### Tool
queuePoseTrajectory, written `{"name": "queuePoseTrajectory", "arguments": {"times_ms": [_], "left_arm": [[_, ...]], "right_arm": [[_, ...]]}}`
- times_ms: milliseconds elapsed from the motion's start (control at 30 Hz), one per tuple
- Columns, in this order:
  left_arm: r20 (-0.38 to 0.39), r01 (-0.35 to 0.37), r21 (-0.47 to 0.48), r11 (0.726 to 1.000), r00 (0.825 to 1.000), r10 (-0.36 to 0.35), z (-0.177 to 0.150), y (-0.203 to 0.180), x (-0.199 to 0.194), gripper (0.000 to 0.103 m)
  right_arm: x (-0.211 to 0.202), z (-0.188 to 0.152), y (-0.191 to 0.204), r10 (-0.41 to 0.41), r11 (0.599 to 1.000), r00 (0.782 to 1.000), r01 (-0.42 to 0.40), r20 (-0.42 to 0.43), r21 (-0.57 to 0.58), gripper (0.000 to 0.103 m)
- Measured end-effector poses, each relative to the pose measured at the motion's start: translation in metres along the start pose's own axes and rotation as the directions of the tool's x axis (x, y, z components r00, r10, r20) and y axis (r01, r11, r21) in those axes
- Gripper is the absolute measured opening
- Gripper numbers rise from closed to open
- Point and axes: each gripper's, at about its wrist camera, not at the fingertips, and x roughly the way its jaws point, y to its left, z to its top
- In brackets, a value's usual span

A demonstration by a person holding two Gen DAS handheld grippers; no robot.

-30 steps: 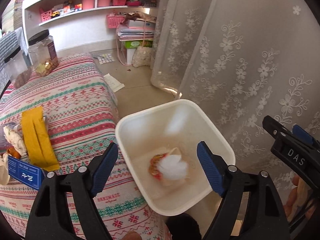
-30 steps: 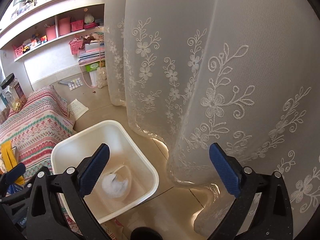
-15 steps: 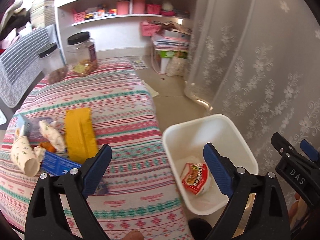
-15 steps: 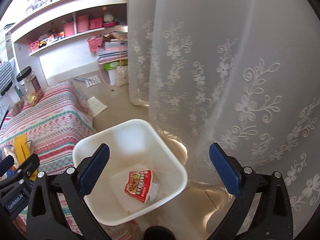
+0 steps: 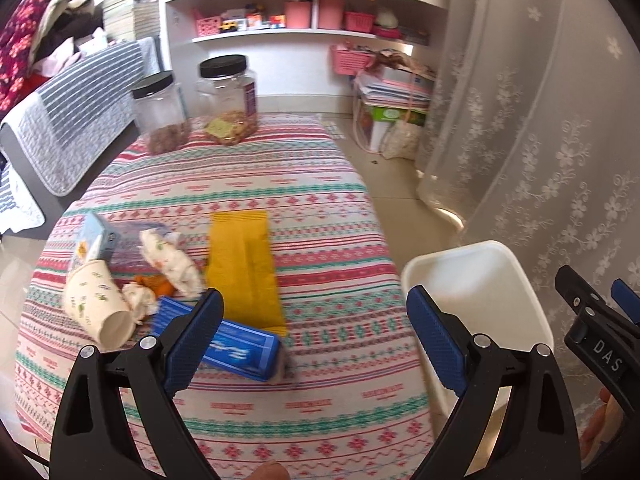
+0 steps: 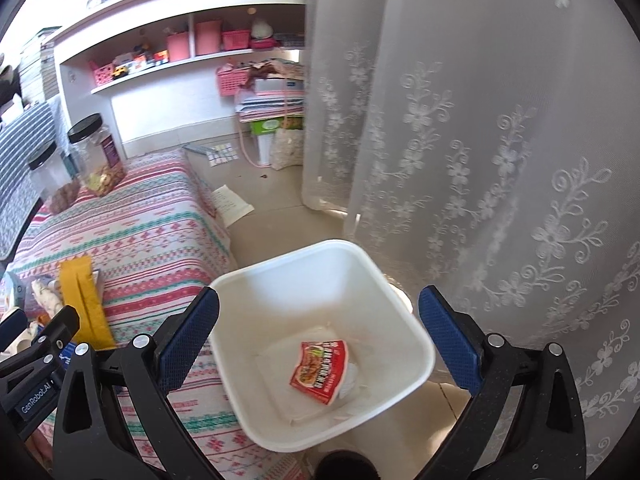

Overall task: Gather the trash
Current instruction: 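Grasp the green-leaf paper cup with the left gripper while the right gripper approaches the blue box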

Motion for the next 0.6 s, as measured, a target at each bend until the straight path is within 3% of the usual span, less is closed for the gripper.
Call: {"name": "queuePoseTrajectory", "arguments": {"times_ms": [600], "left_arm": [[-0.025, -0.132, -0.127, 0.983, 0.991, 0.13, 0.001, 0.097, -0.008, 0.09]], "right_arm": [[-0.005, -0.002, 0.096, 0.09, 0.988, 0.996, -0.089, 0.001, -0.127, 0.096]]}}
